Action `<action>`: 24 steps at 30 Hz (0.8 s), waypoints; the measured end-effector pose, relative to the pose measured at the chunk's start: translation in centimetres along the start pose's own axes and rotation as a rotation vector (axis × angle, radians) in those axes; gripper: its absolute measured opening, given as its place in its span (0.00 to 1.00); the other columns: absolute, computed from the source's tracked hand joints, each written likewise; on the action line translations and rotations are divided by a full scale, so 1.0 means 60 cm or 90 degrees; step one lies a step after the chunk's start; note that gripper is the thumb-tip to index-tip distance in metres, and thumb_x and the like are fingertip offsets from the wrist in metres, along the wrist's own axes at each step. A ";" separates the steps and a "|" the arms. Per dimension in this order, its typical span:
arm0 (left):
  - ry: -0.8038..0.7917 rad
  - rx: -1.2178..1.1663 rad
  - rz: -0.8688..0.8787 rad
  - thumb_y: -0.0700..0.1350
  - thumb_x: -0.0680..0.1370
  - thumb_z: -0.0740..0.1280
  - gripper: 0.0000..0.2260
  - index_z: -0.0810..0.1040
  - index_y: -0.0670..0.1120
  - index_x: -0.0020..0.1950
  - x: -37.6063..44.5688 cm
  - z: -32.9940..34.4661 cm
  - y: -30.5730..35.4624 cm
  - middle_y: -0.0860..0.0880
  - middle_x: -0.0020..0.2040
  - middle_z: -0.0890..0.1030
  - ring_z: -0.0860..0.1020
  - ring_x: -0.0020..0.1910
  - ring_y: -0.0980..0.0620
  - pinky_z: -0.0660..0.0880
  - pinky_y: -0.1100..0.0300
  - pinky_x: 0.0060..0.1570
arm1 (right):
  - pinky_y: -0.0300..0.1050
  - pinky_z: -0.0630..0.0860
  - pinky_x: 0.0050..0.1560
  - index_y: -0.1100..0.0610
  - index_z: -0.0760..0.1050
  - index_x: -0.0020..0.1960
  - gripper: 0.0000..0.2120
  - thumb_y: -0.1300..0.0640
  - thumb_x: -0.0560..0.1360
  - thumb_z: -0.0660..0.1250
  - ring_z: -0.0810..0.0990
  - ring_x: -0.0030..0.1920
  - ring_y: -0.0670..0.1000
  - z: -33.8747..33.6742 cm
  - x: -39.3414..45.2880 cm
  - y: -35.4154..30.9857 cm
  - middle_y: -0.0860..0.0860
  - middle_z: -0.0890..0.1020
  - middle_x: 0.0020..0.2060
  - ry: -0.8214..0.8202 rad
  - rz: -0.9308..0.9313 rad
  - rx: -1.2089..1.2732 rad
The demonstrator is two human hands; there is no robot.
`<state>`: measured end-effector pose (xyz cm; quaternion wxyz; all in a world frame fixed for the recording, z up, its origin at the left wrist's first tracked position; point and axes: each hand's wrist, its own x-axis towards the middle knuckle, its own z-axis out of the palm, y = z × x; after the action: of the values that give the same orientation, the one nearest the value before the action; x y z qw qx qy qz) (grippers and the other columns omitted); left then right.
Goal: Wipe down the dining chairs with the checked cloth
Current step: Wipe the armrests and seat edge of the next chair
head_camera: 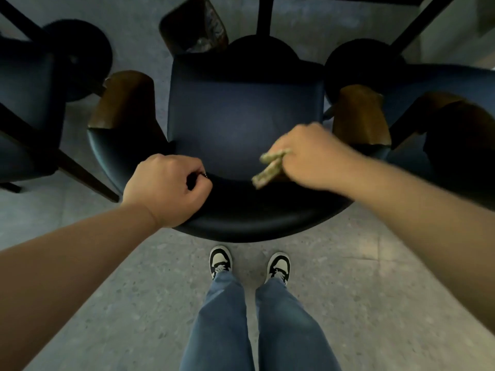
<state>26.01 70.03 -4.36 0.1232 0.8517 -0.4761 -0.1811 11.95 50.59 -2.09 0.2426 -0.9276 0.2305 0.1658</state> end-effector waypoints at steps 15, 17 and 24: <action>-0.006 -0.005 0.005 0.49 0.75 0.62 0.10 0.77 0.51 0.36 -0.001 0.000 -0.001 0.54 0.29 0.77 0.74 0.29 0.56 0.71 0.59 0.32 | 0.49 0.74 0.46 0.59 0.82 0.49 0.11 0.62 0.72 0.62 0.77 0.49 0.61 -0.016 0.013 0.101 0.60 0.81 0.49 -0.033 0.147 -0.173; -0.005 -0.014 0.008 0.49 0.76 0.62 0.10 0.77 0.50 0.35 -0.001 0.000 0.000 0.54 0.28 0.76 0.73 0.28 0.56 0.71 0.59 0.31 | 0.48 0.73 0.46 0.57 0.83 0.48 0.12 0.63 0.71 0.61 0.77 0.50 0.60 -0.011 -0.011 0.061 0.58 0.82 0.48 0.025 0.192 -0.064; 0.034 -0.030 -0.007 0.50 0.75 0.62 0.11 0.77 0.48 0.36 -0.008 -0.004 0.006 0.51 0.29 0.76 0.75 0.30 0.50 0.75 0.53 0.32 | 0.48 0.73 0.40 0.54 0.82 0.47 0.12 0.60 0.72 0.60 0.78 0.45 0.57 0.089 -0.055 -0.129 0.53 0.83 0.44 0.226 0.233 0.102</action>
<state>25.59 70.24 -3.89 0.1547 0.8558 -0.4633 -0.1705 12.05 60.55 -2.22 0.2373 -0.8630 0.4455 0.0230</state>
